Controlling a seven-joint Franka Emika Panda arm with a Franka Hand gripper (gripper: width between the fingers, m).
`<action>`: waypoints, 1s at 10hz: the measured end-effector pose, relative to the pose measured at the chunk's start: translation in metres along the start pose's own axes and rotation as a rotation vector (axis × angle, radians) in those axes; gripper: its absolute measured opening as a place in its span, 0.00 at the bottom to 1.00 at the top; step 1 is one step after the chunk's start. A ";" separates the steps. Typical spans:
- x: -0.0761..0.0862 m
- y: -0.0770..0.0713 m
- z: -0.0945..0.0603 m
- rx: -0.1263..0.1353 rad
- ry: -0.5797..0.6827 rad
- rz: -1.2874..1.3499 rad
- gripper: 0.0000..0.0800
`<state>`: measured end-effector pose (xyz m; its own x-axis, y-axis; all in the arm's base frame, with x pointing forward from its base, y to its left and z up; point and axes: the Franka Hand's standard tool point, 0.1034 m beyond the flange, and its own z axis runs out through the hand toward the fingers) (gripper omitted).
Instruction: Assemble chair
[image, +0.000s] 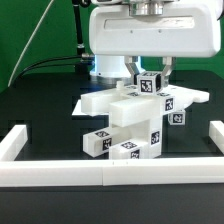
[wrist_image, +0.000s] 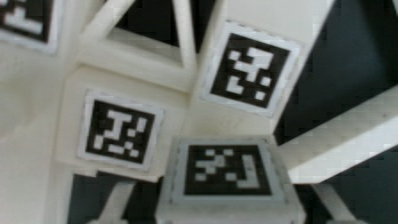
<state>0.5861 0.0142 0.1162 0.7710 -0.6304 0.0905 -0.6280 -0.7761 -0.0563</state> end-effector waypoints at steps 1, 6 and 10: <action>0.003 -0.001 0.001 -0.001 0.003 0.101 0.35; 0.006 -0.002 0.002 0.028 -0.020 0.527 0.35; 0.006 -0.003 0.001 0.026 -0.015 0.384 0.70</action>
Offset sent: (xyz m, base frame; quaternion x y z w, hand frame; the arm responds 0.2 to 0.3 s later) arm -0.0010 -0.0110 -0.0053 -0.0294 -0.0025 0.2510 0.9676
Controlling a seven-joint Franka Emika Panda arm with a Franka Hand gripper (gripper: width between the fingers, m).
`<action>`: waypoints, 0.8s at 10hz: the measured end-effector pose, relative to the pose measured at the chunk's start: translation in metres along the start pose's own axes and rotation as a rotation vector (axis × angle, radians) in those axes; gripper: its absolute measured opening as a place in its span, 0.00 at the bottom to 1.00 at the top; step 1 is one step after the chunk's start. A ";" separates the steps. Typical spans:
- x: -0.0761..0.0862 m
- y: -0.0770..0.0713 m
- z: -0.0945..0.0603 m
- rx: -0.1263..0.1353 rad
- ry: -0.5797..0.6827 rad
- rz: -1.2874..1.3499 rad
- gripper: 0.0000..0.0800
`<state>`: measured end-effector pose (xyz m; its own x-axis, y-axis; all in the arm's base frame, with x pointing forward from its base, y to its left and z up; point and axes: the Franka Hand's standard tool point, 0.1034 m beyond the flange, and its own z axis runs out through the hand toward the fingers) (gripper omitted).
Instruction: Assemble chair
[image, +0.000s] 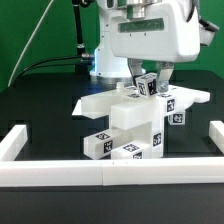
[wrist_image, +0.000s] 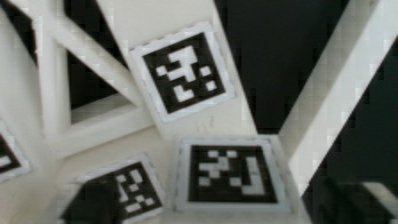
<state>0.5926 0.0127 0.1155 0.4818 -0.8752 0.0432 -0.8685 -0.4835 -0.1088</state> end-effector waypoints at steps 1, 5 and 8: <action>-0.001 -0.002 -0.001 0.002 0.001 -0.128 0.78; -0.007 -0.001 -0.006 0.009 -0.002 -0.541 0.81; -0.007 0.000 -0.006 0.008 -0.005 -0.717 0.81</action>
Offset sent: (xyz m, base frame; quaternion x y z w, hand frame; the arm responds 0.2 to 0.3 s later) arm -0.0237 0.0063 0.0177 0.0299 -0.0156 -0.2665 0.9632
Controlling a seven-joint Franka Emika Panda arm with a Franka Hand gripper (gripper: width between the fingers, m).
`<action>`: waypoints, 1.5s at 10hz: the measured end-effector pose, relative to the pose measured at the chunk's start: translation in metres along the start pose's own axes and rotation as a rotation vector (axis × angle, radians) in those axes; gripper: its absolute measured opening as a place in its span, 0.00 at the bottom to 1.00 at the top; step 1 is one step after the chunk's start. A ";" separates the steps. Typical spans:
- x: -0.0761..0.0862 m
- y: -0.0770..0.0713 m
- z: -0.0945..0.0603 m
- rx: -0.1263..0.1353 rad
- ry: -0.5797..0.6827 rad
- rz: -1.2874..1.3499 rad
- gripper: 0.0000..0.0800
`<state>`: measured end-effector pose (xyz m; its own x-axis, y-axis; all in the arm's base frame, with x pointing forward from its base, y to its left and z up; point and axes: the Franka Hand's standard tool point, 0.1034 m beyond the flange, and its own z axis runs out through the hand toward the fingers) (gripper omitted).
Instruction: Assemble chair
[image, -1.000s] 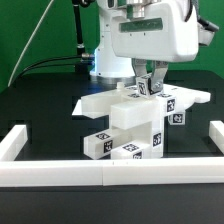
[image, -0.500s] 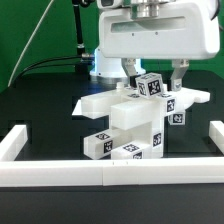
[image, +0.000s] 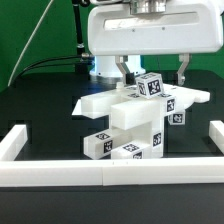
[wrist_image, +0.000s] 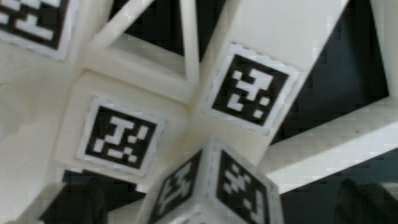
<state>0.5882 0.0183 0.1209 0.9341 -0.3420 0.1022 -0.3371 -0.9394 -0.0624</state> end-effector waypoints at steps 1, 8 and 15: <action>-0.004 0.003 -0.002 0.005 -0.034 -0.090 0.81; 0.009 0.009 0.002 0.008 -0.030 -0.522 0.81; 0.012 0.012 0.003 -0.007 -0.019 -0.607 0.35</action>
Offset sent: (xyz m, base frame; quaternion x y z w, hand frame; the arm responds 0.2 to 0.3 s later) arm -0.0006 0.0187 -0.0015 0.0419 -0.0766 -0.1691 0.9817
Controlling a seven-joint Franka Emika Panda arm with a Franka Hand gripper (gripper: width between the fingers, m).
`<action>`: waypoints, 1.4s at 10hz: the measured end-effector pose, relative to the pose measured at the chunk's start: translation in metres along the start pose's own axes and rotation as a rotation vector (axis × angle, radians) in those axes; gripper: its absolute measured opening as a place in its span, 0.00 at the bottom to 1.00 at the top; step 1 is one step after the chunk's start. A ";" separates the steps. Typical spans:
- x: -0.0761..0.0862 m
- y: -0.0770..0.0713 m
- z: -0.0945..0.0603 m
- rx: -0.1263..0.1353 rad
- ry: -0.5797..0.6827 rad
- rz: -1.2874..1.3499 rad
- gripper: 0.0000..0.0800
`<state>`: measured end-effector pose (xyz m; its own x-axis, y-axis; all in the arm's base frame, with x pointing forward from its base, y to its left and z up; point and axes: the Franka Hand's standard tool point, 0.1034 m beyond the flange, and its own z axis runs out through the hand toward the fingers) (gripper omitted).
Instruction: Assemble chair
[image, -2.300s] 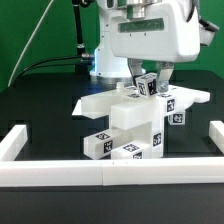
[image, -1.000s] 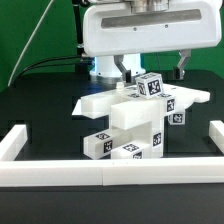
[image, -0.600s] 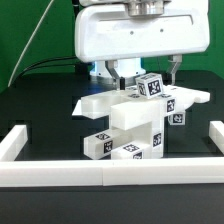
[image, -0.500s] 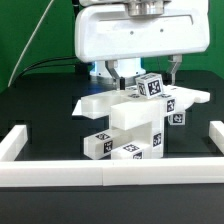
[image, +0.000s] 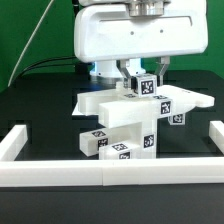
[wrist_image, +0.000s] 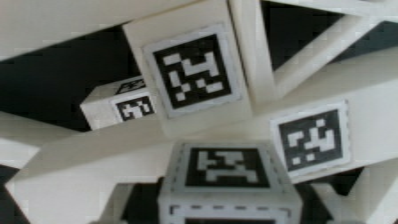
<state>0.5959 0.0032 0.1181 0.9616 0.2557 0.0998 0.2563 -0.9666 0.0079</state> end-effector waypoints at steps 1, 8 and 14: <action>0.000 0.000 0.000 0.000 0.000 0.082 0.35; 0.003 -0.004 0.002 -0.002 -0.002 0.797 0.35; 0.006 -0.002 0.003 0.036 -0.003 1.334 0.35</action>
Offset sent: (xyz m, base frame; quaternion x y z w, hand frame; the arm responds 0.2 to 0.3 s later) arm 0.0000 0.0000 0.0000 0.0000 0.0000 0.1938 0.9810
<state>0.6014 0.0069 0.1160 0.4769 -0.8789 0.0085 -0.8721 -0.4743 -0.1200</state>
